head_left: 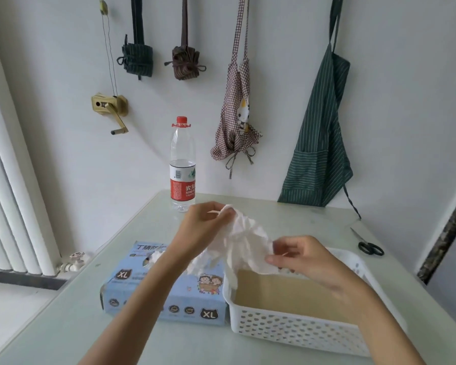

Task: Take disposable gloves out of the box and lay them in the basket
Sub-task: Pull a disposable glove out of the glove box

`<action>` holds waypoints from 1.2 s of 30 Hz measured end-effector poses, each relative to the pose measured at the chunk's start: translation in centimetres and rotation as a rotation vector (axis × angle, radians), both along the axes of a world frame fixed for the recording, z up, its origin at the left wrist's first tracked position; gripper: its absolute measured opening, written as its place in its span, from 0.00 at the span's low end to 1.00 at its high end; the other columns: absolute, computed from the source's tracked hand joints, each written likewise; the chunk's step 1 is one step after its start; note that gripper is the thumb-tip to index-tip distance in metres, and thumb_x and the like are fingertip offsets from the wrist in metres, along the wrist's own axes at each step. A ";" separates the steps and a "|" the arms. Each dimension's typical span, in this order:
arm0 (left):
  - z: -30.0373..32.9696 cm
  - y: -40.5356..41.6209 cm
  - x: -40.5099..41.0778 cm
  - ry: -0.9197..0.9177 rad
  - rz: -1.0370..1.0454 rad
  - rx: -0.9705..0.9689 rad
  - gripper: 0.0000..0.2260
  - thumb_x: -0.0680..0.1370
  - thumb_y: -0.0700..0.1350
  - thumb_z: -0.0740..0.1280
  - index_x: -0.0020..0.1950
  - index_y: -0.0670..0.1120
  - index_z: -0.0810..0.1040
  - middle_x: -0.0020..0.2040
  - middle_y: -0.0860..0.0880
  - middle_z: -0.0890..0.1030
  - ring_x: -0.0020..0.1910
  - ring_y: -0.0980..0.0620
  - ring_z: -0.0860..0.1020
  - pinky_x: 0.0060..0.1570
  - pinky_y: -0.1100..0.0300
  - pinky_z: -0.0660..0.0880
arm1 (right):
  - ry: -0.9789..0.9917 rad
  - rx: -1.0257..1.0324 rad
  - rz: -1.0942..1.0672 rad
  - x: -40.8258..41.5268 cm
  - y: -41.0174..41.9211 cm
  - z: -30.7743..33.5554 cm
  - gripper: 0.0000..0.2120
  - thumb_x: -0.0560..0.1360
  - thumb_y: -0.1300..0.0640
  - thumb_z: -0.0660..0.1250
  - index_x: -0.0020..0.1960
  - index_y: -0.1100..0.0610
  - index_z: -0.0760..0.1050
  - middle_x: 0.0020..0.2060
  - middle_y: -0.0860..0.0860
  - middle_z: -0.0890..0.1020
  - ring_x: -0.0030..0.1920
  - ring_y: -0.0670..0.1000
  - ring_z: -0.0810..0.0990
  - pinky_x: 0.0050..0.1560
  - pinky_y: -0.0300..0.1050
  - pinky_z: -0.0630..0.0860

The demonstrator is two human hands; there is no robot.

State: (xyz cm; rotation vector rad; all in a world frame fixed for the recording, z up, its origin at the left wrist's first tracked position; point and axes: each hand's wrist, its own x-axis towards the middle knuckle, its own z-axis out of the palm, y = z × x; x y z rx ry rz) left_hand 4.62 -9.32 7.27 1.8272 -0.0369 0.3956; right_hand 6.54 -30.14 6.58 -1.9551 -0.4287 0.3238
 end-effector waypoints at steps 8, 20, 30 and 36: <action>-5.1 -2.0 2.7 0.166 -0.056 0.040 0.10 0.80 0.43 0.62 0.48 0.40 0.81 0.43 0.48 0.80 0.45 0.51 0.77 0.47 0.60 0.71 | -0.097 0.216 -0.239 0.7 -2.8 -1.7 0.03 0.76 0.56 0.68 0.47 0.51 0.80 0.41 0.46 0.85 0.44 0.41 0.81 0.46 0.35 0.76; -4.2 -6.7 3.7 -0.012 -0.152 0.609 0.10 0.72 0.52 0.71 0.50 0.54 0.74 0.45 0.62 0.78 0.46 0.61 0.79 0.51 0.57 0.77 | -0.399 -0.049 -0.344 2.3 -3.4 -1.4 0.06 0.73 0.56 0.69 0.42 0.47 0.83 0.30 0.41 0.81 0.32 0.40 0.78 0.29 0.33 0.72; -4.8 -4.0 5.2 0.007 -0.247 0.403 0.03 0.79 0.45 0.65 0.48 0.51 0.78 0.46 0.56 0.83 0.44 0.57 0.82 0.51 0.50 0.78 | -0.160 0.032 -0.293 3.1 -6.5 -1.6 0.05 0.73 0.50 0.69 0.44 0.50 0.83 0.41 0.40 0.85 0.44 0.36 0.81 0.46 0.34 0.70; -5.6 -5.1 5.4 -0.085 -0.166 0.589 0.10 0.81 0.44 0.59 0.54 0.52 0.79 0.50 0.58 0.79 0.51 0.58 0.76 0.54 0.58 0.73 | -0.534 0.266 -0.621 4.0 -4.0 -2.6 0.10 0.80 0.53 0.60 0.43 0.56 0.74 0.31 0.48 0.73 0.32 0.43 0.70 0.36 0.34 0.68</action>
